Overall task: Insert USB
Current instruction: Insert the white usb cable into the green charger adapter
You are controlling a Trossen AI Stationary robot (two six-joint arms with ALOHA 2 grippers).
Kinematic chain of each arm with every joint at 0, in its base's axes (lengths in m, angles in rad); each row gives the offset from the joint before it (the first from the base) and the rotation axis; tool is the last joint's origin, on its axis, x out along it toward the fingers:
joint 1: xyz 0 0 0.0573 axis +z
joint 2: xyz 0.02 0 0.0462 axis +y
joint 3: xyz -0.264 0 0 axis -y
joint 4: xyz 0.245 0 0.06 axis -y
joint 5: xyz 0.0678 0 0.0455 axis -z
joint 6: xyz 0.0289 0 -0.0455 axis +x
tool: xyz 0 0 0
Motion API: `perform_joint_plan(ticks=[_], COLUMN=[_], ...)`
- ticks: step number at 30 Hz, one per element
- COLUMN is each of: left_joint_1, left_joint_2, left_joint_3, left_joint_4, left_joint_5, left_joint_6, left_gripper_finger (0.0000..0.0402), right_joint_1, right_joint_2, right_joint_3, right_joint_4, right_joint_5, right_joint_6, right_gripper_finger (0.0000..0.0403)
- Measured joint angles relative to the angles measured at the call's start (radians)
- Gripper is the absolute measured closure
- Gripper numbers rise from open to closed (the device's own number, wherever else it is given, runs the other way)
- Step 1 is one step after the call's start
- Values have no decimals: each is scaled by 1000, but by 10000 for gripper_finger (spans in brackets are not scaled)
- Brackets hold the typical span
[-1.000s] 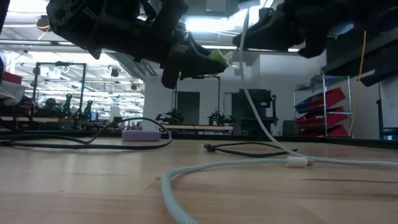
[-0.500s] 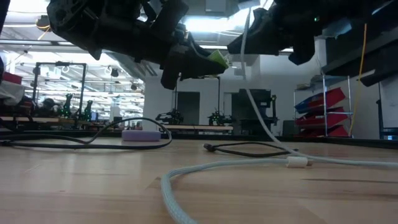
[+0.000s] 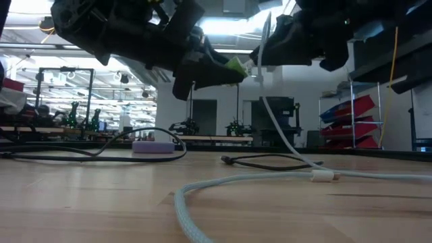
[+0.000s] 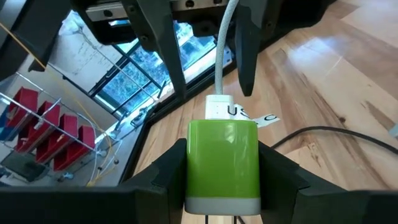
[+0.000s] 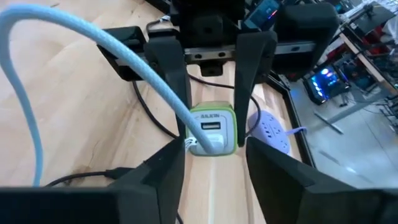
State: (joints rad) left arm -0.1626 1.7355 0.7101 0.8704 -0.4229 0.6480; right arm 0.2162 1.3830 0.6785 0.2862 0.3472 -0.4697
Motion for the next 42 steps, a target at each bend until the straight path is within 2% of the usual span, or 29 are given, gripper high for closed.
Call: perform_joint_plan(ticks=[4,10,12,15,21,25,29,36,42], left_joint_1=[6,16,15,16,16,16,16,16,16], left_joint_2=[0,0,0,0,0,0,0,0,0], left_joint_3=[0,0,0,0,0,0,0,0,0], left_joint_4=[-20,-46,-48,-48,-20,-20,-21,-21,-21], left_joint_5=[2,2,3,17,29,31,31,31,31], left_joint_6=[-11,-38,-38,-39,-39,-39,-39,-39,-34], left_gripper_finger=[278,278,278,278,278,278,278,278,278], right_joint_1=[1,0,0,0,0,0,0,0,0], right_joint_2=[0,0,0,7,11,11,11,11,11], right_joint_3=[0,0,0,0,0,0,0,0,0], right_joint_4=[-2,-16,-20,-21,-21,-20,-18,-19,-18], right_joint_5=[-30,-36,-36,-24,-21,-13,1,1,-10], right_joint_6=[-20,-33,-33,-28,-9,-1,-5,-5,-5], right_gripper_finger=[287,378,396,387,315,294,302,343,350])
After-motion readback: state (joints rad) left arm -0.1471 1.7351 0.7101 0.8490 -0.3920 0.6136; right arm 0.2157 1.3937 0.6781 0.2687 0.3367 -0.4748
